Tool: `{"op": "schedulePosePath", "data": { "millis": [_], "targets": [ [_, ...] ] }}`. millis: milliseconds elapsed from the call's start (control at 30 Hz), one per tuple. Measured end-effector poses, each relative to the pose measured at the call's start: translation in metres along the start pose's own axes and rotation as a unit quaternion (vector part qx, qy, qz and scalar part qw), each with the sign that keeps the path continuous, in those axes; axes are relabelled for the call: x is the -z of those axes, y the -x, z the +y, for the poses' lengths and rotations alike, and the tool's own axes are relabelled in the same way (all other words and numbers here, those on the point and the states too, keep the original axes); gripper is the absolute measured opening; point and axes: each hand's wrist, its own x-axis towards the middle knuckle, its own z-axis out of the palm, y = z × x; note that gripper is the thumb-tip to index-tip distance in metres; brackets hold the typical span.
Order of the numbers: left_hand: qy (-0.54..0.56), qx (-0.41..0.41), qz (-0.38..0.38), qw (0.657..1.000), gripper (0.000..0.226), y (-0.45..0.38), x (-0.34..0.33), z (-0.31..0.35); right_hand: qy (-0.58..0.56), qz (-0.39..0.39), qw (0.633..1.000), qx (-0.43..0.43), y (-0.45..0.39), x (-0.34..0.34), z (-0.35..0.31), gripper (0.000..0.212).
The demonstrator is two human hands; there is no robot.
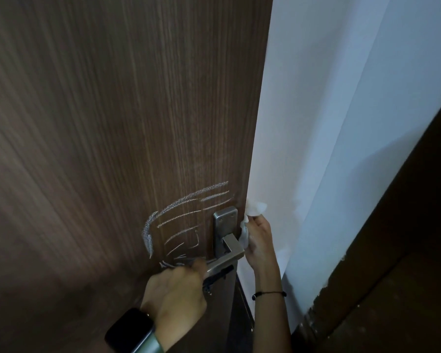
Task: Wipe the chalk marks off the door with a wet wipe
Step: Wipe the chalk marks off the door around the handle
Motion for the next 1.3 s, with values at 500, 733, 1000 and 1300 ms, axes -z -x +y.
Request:
{"op": "schedulePosePath", "data": {
  "millis": [500,733,1000,1300],
  "targets": [
    [0.02,-0.03,0.035,0.999,0.019,0.02,-0.001,-0.001,0.027,0.226,0.965,0.13,0.024,-0.019,-0.011,0.024],
    [0.083,-0.039,0.056,0.994,0.017,0.029,-0.019,-0.003,-0.136,0.216,0.961,0.109,0.112,-0.024,0.041,0.023],
    [0.156,-0.048,0.088,0.983,0.015,0.036,-0.031,-0.003,0.05,0.153,0.971,0.177,0.114,-0.02,0.008,0.01],
    [0.142,-0.044,0.077,0.986,0.016,0.045,-0.033,0.0,0.172,0.291,0.914,0.226,0.149,-0.022,0.031,0.014]
  ]
}}
